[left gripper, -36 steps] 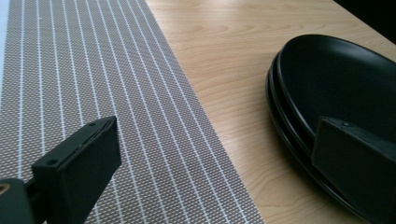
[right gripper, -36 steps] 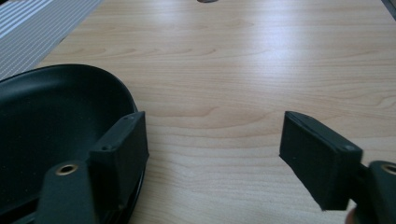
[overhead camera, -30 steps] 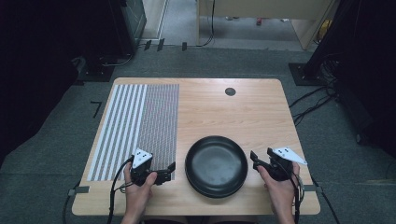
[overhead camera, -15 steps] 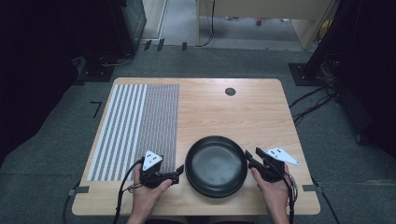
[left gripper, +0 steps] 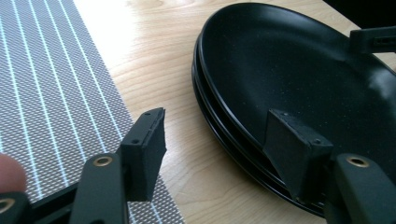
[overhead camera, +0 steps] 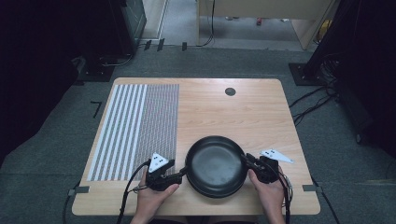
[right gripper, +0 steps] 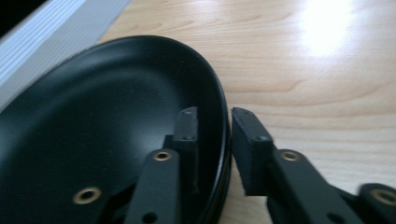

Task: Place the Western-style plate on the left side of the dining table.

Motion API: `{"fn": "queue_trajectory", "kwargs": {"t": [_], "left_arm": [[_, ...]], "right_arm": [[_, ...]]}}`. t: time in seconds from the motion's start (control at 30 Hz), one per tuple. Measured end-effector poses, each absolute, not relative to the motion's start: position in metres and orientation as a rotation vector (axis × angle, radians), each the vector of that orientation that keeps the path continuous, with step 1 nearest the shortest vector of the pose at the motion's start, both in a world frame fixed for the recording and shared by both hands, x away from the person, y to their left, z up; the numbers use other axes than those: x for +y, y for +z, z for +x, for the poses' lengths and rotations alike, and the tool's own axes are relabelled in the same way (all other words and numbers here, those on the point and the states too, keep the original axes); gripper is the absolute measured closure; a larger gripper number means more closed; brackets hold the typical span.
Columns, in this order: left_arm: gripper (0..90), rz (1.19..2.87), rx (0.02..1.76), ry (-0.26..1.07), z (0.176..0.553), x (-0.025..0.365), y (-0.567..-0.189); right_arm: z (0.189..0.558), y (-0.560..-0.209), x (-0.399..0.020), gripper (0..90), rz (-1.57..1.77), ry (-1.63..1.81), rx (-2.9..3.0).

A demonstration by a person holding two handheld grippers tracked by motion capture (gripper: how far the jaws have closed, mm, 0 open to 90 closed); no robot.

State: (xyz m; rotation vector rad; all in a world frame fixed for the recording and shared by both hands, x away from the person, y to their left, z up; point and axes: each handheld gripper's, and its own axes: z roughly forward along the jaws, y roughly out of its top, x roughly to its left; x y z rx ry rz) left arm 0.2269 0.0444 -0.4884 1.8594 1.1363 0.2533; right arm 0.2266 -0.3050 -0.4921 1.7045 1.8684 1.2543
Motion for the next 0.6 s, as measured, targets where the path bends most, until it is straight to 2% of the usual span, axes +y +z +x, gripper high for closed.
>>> {"fn": "queue_trajectory", "kwargs": {"t": [0.2, 0.6], "left_arm": [[45.6, 1.855, 1.128, 0.215, 0.2270, 0.0433, -0.4891], [59.6, 1.841, 1.120, 0.026, 0.2308, 0.0424, -0.4938]], "right_arm": [[0.2258, -0.4945, -0.3081, 80.6, 1.747, 1.295, 1.813], [0.2249, -0.4968, -0.3104, 80.9, 1.829, 1.327, 1.768]]}}
